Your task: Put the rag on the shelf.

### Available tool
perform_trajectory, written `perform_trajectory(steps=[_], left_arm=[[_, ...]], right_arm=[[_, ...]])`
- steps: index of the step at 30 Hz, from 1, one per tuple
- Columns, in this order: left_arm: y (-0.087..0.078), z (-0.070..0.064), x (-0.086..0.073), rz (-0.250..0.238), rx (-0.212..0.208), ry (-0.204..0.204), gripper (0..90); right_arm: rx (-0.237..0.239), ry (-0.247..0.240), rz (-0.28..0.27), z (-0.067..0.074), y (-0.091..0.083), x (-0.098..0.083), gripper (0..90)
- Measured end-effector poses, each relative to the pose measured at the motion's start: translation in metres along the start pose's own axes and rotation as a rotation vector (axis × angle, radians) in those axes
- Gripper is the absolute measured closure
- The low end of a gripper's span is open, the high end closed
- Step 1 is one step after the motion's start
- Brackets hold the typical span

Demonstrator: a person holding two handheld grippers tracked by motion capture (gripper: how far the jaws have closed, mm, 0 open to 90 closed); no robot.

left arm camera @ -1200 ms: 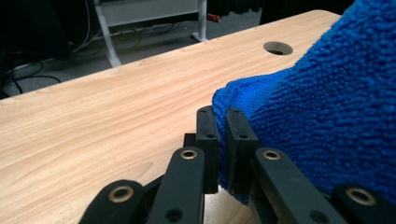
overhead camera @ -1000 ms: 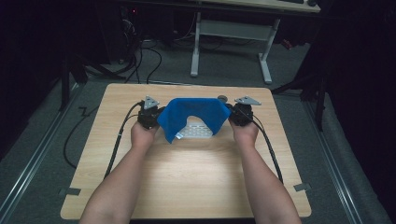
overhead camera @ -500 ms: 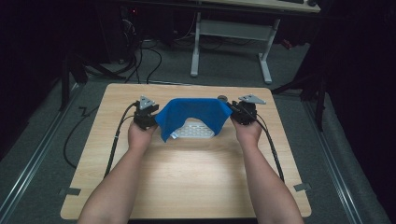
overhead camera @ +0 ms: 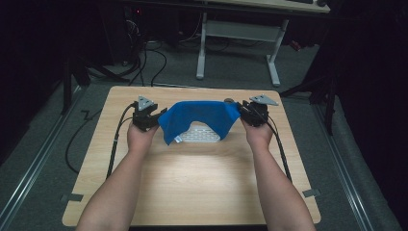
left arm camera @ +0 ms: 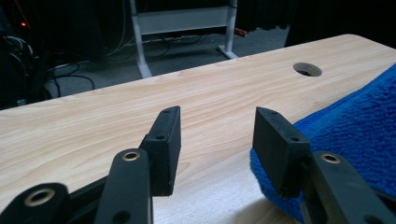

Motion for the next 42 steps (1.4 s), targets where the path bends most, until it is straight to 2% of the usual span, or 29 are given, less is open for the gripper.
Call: perform_trajectory(steps=[8, 17, 24, 28, 29, 30, 31, 33, 35, 36, 38, 42], left_arm=[[-0.009, 0.008, 0.006, -0.005, 0.007, -0.002, 51.0], [-0.02, 0.018, 0.009, -0.017, 0.017, -0.024, 49.4], [-0.03, 0.032, 0.008, -0.021, 0.048, -0.032, 48.8], [-0.036, 0.037, 0.006, -0.022, 0.055, -0.036, 49.0], [-0.036, 0.037, 0.006, -0.018, 0.055, -0.036, 49.1], [-0.037, 0.037, 0.005, -0.021, 0.055, -0.038, 49.2], [-0.037, 0.037, 0.005, -0.023, 0.055, -0.039, 49.2], [-0.037, 0.038, 0.004, -0.015, 0.057, -0.035, 49.4], [-0.037, 0.037, 0.003, -0.014, 0.055, -0.033, 49.4], [-0.037, 0.037, 0.003, -0.011, 0.057, -0.029, 49.4], [-0.037, 0.036, 0.003, -0.009, 0.058, -0.027, 49.4], [-0.04, 0.036, 0.004, -0.002, 0.064, -0.012, 49.4]], right_arm=[[-0.015, -0.018, -0.012, -0.005, -0.007, 0.005, 62.2], [-0.034, -0.028, -0.012, -0.011, -0.015, 0.009, 60.1], [-0.047, -0.043, -0.009, -0.014, -0.019, 0.01, 59.0], [-0.034, -0.044, -0.016, -0.017, -0.023, 0.011, 57.4], [-0.031, -0.042, -0.002, -0.018, -0.024, 0.01, 56.3], [-0.037, -0.048, -0.015, -0.018, -0.026, 0.011, 57.4], [-0.042, -0.04, -0.052, -0.019, -0.03, 0.012, 58.1], [-0.047, -0.013, -0.043, -0.023, -0.033, 0.011, 56.1], [-0.06, -0.009, -0.083, -0.028, -0.04, 0.014, 56.5], [-0.058, 0.006, -0.084, -0.03, -0.041, 0.015, 56.2], [-0.066, 0.004, -0.049, -0.035, -0.041, 0.012, 56.0], [-0.051, -0.002, -0.031, -0.034, -0.043, 0.007, 55.0]])
Point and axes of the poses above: each handheld gripper's, and its own axes: y roughly forward along the jaws, x roughly out of its top, z roughly to its left, the point moved 3 cm from there along y, roughly forward along the jaws, and after that the axes turned 10 degrees about -z, right-handed, at the moved point
